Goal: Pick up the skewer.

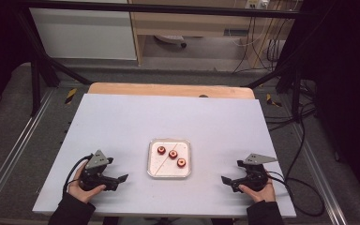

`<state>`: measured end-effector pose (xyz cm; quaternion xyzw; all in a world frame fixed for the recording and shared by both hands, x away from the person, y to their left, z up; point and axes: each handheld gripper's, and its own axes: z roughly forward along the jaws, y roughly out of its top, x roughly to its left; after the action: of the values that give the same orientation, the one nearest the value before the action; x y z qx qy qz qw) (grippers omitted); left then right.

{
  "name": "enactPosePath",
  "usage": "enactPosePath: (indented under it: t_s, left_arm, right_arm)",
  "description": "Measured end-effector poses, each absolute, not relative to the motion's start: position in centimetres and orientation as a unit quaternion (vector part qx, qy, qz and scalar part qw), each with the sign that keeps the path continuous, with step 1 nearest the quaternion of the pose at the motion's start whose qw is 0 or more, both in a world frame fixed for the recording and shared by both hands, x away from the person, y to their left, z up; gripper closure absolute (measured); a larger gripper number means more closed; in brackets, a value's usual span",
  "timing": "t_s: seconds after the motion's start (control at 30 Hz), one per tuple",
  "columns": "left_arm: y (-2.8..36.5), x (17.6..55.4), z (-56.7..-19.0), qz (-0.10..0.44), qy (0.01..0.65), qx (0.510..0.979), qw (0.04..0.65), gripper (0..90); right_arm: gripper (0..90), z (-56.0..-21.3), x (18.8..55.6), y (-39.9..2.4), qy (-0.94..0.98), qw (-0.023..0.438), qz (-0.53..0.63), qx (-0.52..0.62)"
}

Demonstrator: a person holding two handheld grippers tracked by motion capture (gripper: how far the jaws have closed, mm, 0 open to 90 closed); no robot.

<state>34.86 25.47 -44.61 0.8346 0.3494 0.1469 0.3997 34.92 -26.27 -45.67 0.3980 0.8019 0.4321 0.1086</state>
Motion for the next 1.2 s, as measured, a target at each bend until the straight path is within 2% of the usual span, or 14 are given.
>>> enactPosePath:
  t_s: [0.73, 0.97, 1.2]
  left_arm:
    - [20.7, 35.0, -42.8, 0.153, 0.351, 0.836, 0.393, 11.5]
    - [18.2, 35.5, -42.0, 0.154, 0.347, 0.840, 0.387, 14.4]
    - [15.8, 36.3, -41.9, 0.155, 0.351, 0.843, 0.377, 21.1]
  right_arm:
    - [0.7, -45.6, 34.9, -26.3, 0.799, 0.110, 0.434, 0.401]
    - [0.8, -45.6, 34.9, -26.3, 0.800, 0.109, 0.434, 0.400]
    - [0.8, -45.6, 34.9, -26.3, 0.801, 0.109, 0.433, 0.399]
